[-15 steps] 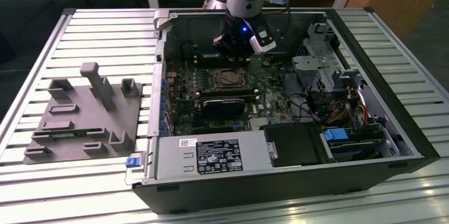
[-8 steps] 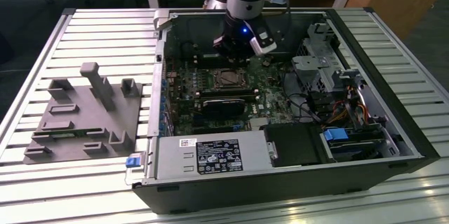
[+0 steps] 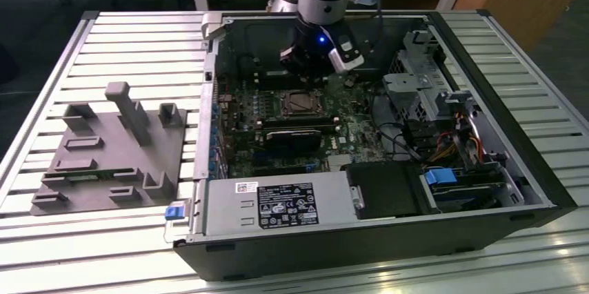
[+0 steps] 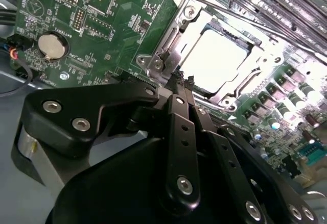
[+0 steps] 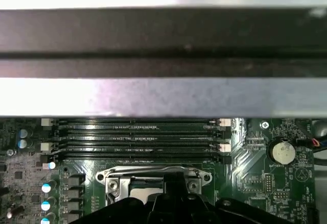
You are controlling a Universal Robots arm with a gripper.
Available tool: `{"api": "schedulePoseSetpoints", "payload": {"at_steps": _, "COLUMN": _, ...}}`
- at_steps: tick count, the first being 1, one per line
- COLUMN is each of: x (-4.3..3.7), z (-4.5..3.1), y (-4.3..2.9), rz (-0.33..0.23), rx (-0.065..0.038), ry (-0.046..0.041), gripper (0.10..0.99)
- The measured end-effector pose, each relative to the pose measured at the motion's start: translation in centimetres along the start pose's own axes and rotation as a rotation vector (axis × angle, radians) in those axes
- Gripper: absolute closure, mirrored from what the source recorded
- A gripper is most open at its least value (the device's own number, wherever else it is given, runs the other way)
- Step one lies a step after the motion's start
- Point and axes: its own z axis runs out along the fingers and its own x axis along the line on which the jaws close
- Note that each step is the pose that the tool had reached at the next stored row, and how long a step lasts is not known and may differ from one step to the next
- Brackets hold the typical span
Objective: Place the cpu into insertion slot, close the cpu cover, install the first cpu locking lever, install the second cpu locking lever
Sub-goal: 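Install the second cpu locking lever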
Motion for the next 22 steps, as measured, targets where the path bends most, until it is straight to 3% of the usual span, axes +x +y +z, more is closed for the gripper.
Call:
{"api": "schedulePoseSetpoints", "payload": {"at_steps": 8, "x": 0.02, "z": -2.44, "y": 0.19, "rz": 0.0, "rx": 0.0, "ry": 0.0, "gripper": 0.98}}
{"api": "schedulePoseSetpoints", "payload": {"at_steps": 22, "x": -0.02, "z": -2.62, "y": -1.55, "rz": 0.0, "rx": -0.001, "ry": 0.0, "gripper": 0.98}}
